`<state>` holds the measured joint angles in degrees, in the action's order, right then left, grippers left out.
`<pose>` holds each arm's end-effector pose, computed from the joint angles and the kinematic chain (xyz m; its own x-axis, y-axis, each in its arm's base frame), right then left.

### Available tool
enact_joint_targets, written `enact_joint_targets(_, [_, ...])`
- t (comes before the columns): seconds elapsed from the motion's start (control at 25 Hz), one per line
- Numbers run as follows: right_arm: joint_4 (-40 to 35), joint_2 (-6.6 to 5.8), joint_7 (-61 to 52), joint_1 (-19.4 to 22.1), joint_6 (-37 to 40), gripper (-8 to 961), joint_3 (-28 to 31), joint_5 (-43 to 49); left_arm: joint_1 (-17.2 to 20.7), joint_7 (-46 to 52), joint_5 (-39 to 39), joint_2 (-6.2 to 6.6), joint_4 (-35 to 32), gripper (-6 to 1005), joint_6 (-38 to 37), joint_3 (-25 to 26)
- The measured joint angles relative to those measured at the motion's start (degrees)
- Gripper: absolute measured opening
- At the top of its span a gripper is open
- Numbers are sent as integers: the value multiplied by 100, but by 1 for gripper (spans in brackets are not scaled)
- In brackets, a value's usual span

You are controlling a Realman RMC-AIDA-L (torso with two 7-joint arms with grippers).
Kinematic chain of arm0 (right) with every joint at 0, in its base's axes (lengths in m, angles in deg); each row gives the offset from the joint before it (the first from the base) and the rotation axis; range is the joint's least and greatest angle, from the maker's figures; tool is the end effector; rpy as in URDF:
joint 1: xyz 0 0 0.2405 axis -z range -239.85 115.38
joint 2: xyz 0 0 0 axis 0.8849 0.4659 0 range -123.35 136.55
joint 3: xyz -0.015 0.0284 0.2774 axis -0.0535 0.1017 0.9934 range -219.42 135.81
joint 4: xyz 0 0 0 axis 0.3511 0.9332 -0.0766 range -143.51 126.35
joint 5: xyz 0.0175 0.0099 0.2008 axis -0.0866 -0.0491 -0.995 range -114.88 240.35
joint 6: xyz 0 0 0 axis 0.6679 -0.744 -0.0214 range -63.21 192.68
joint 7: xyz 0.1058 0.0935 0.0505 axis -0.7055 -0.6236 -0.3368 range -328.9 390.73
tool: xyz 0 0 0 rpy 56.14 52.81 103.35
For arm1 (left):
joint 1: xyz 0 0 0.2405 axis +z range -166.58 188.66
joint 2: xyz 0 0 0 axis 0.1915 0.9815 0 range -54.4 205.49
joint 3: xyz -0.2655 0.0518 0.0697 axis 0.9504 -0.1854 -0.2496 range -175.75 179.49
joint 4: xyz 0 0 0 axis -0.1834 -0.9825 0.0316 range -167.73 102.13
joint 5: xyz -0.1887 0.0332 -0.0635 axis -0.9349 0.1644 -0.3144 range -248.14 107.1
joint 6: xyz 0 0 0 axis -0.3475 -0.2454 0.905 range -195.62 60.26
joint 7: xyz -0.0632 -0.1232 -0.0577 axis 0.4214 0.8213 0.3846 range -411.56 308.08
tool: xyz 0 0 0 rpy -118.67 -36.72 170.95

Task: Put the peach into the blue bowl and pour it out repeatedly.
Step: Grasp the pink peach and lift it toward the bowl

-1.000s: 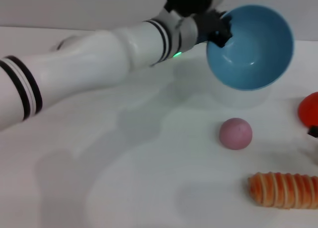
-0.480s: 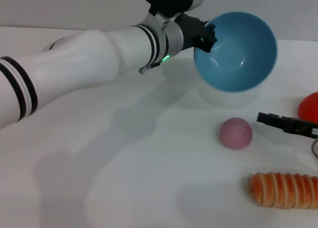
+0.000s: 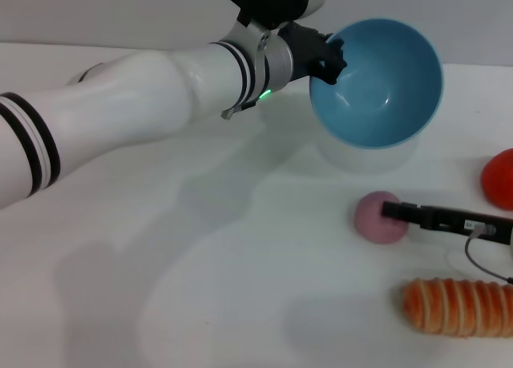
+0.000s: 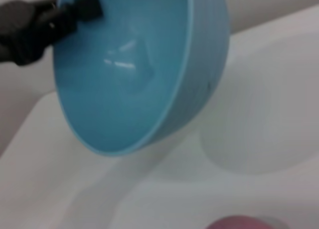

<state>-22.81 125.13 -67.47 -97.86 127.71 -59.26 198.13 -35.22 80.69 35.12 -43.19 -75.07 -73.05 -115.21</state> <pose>0.3349 0.3405 -0.0754 0.3356 -0.8087 -0.4830 -0.9374 -0.3374 -0.0864 -0.1435 0.4415 -0.1237 0.9083 0.2505 0.3351 0.4145 -0.6482 -0.6387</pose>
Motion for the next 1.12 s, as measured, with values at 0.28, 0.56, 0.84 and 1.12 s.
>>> enact_joint_targets(0.28, [0,4,-30,35,40,443,-203,8,23,2,0,-7,0,-2,-13,-28])
enact_joint_targets(0.56, [-243,2,66,53,386,282,-251,-1,40,2,1,-6,0,-1,-120,-107])
enact_joint_targets(0.84, [-1118,3,40,262,1795,72,-256,-51,50,9,32,18,123,-2,-415,-51])
enact_joint_targets(1.12, [-2333,-1,-107,677,3720,66,-241,-1127,-390,20,103,47,720,-2,-1628,669])
